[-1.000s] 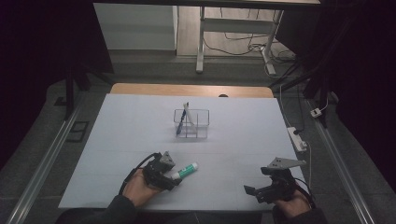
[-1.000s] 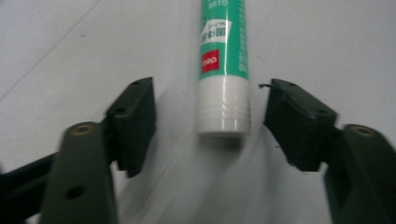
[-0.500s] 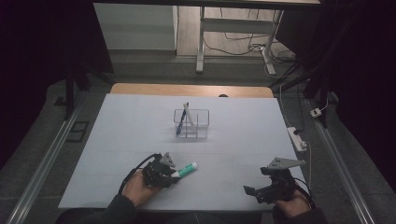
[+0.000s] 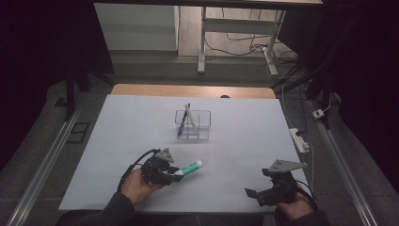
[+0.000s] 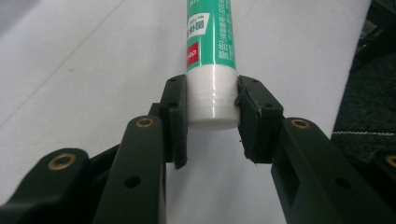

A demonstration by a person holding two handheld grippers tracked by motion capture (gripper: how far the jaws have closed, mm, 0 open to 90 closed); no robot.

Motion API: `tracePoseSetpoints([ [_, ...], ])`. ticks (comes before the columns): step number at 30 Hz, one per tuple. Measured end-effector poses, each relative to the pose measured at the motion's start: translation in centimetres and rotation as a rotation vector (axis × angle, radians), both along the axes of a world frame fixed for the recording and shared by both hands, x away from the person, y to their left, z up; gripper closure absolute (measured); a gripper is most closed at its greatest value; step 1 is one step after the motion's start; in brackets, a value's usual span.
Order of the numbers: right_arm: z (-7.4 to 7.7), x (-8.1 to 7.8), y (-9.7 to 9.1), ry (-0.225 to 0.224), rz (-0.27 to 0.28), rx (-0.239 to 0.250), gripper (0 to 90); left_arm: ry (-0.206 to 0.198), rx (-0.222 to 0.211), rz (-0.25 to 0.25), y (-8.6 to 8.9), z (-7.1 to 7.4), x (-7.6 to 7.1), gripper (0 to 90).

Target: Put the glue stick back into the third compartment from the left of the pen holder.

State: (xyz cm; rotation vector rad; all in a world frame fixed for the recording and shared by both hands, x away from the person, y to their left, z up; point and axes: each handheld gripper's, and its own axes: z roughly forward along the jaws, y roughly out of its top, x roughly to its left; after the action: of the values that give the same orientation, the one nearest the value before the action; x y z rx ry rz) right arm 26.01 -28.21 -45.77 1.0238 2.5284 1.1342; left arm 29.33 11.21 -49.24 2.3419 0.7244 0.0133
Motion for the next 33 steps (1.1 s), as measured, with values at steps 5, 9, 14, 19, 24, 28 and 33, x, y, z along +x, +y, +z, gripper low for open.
tracePoseSetpoints([
  [5,0.6,-0.3,0.6,-0.073,0.014,-0.035,0.0,-0.013,-0.031,-0.006,0.3,1.2,0.2,65.0],
  [9,1.0,-0.4,1.5,-0.152,0.035,-0.083,0.0,-0.003,-0.059,-0.008,0.4,2.4,0.4,65.1],
  [14,1.2,-0.8,2.9,-0.242,0.090,-0.165,0.0,0.018,-0.071,-0.027,0.3,3.7,0.5,65.0],
  [19,1.4,-1.1,4.4,-0.302,0.160,-0.232,0.0,0.025,-0.068,-0.049,-0.3,4.6,0.4,65.0],
  [24,1.5,-1.2,6.0,-0.345,0.214,-0.295,0.0,0.032,-0.050,-0.073,-1.0,5.2,0.5,65.0],
  [28,1.6,-1.0,6.8,-0.376,0.236,-0.332,0.0,0.031,-0.044,-0.088,-1.6,5.6,0.6,65.0],
  [33,1.7,-0.9,8.1,-0.430,0.278,-0.384,0.0,0.035,-0.029,-0.115,-2.4,6.0,0.9,65.0],
])
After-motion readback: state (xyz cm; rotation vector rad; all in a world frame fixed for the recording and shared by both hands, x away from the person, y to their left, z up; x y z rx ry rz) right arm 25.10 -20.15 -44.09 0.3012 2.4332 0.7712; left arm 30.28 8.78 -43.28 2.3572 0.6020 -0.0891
